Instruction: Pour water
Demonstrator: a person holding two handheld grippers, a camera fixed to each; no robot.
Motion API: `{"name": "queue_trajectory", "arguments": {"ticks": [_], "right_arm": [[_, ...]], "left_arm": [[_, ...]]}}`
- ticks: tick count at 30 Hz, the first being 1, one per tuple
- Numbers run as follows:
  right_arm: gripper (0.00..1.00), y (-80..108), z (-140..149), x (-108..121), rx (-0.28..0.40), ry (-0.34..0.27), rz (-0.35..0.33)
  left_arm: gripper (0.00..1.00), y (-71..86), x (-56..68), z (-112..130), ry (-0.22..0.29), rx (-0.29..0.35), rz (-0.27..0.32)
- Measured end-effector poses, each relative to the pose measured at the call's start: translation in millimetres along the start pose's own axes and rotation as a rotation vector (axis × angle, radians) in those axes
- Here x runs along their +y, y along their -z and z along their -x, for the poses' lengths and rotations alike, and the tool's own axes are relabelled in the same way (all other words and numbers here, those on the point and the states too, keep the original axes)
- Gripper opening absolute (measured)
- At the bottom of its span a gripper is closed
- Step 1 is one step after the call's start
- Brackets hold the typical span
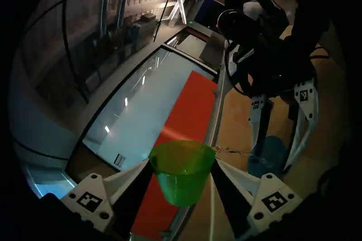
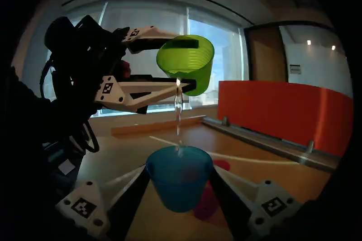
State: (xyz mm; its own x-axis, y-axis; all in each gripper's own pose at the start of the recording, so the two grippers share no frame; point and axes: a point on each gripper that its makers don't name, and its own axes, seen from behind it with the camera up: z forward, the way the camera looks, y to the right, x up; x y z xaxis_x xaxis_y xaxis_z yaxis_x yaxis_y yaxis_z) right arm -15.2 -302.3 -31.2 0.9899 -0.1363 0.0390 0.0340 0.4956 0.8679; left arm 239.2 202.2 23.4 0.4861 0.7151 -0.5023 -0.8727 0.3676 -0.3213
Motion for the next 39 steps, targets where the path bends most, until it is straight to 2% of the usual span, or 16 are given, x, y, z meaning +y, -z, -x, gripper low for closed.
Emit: {"name": "queue_trajectory", "arguments": {"ticks": [15, 39], "right_arm": [[0.91, 1.3, -2.1, -0.3, 0.001, 0.006, 0.003], [0.91, 3.6, -3.6, 2.9, 0.004, 0.01, 0.01]], "left_arm": [[0.86, 3.3, -4.5, -3.1, -0.055, -0.004, -0.018], [0.86, 5.4, -4.3, -8.4, -0.125, -0.007, -0.03]]}}
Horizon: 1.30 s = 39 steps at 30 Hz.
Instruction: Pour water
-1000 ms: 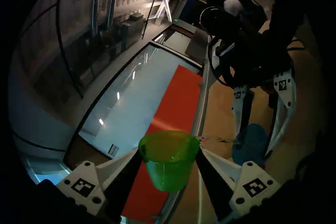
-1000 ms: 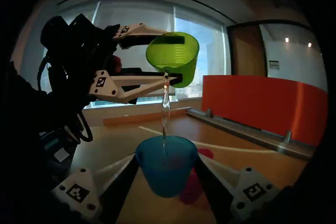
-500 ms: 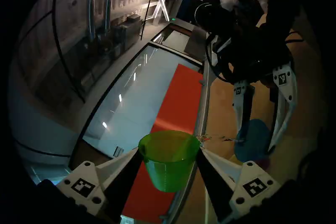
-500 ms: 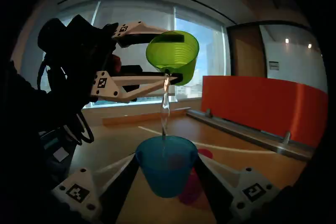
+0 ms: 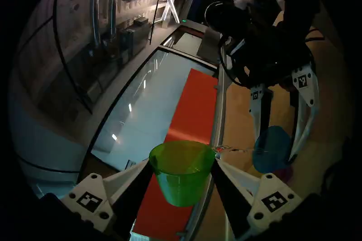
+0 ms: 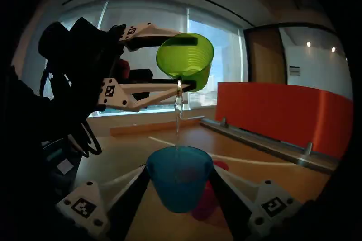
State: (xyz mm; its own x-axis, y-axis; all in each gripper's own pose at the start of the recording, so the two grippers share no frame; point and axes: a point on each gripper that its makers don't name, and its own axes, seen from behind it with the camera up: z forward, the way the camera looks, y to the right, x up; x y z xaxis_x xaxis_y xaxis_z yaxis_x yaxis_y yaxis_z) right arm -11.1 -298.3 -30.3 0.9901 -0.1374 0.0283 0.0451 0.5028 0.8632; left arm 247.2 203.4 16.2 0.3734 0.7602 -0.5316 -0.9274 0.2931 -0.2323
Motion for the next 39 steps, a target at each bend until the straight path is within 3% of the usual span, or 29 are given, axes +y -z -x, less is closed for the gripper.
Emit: {"name": "queue_trajectory", "arguments": {"ticks": [39], "right_arm": [[0.91, 1.0, -3, 4, 0.004, 0.008, 0.01]], "left_arm": [[0.86, -3.3, -9.7, -8, -0.1, 0.01, -0.025]]}}
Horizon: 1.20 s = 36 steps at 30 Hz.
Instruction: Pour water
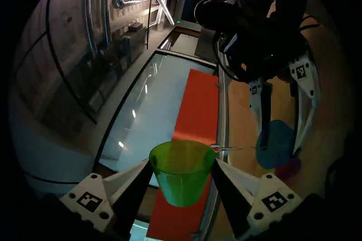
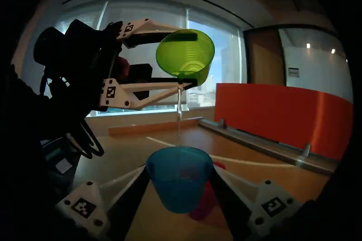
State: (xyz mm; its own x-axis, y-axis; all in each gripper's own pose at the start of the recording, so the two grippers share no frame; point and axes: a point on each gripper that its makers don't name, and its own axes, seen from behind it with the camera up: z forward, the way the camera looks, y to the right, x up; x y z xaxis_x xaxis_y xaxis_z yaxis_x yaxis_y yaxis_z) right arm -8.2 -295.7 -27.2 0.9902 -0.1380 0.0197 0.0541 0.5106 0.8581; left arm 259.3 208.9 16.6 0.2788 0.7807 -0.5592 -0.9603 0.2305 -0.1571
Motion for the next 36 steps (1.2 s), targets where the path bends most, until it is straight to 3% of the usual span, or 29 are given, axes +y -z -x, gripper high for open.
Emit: {"name": "queue_trajectory", "arguments": {"ticks": [6, 36], "right_arm": [[0.9, 0.5, -0.4, -0.3, 0.0, 0.001, 0.001], [0.91, 1.8, -1.3, 1.3, 0.006, 0.003, 0.009]], "left_arm": [[0.86, -0.1, -4.6, -2.0, -0.023, 0.004, -0.005], [0.86, -2.5, -1.8, -3.4, -0.141, -0.001, -0.031]]}}
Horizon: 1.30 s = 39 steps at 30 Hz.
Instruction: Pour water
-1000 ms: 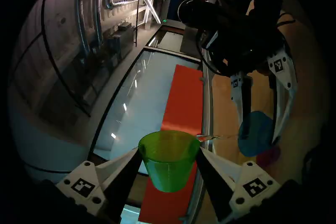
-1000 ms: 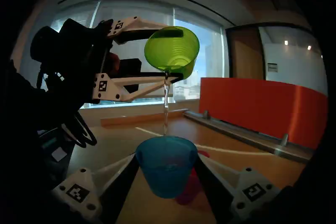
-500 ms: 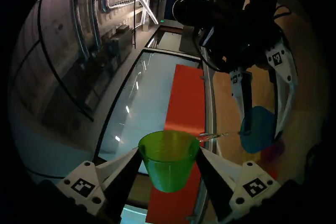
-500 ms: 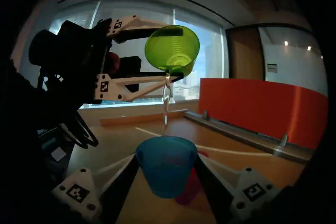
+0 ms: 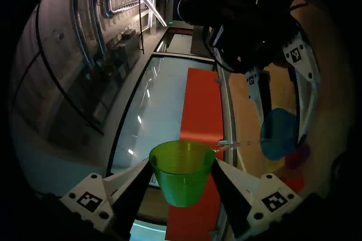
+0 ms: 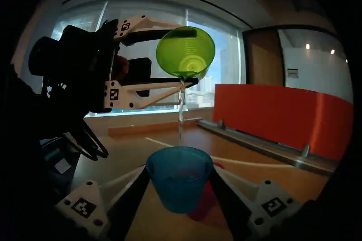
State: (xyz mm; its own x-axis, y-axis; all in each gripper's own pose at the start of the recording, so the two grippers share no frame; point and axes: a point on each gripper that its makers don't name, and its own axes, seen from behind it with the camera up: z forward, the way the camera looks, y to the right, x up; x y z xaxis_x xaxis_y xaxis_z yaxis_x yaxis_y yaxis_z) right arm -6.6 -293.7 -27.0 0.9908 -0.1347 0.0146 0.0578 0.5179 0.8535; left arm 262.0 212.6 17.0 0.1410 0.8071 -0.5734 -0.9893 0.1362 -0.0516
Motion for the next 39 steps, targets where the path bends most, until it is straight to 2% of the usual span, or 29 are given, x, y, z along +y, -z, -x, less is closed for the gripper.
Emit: {"name": "queue_trajectory", "arguments": {"ticks": [29, 39], "right_arm": [[0.9, -0.2, -2, 2, 0.009, -0.001, 0.002], [0.91, -1.1, -3, 3, 0.01, 0.0, 0.003]], "left_arm": [[0.86, -1.0, -8.4, -18, -0.163, 0.035, -0.027], [0.86, 0.5, -4.2, -21, -0.19, 0.039, -0.026]]}}
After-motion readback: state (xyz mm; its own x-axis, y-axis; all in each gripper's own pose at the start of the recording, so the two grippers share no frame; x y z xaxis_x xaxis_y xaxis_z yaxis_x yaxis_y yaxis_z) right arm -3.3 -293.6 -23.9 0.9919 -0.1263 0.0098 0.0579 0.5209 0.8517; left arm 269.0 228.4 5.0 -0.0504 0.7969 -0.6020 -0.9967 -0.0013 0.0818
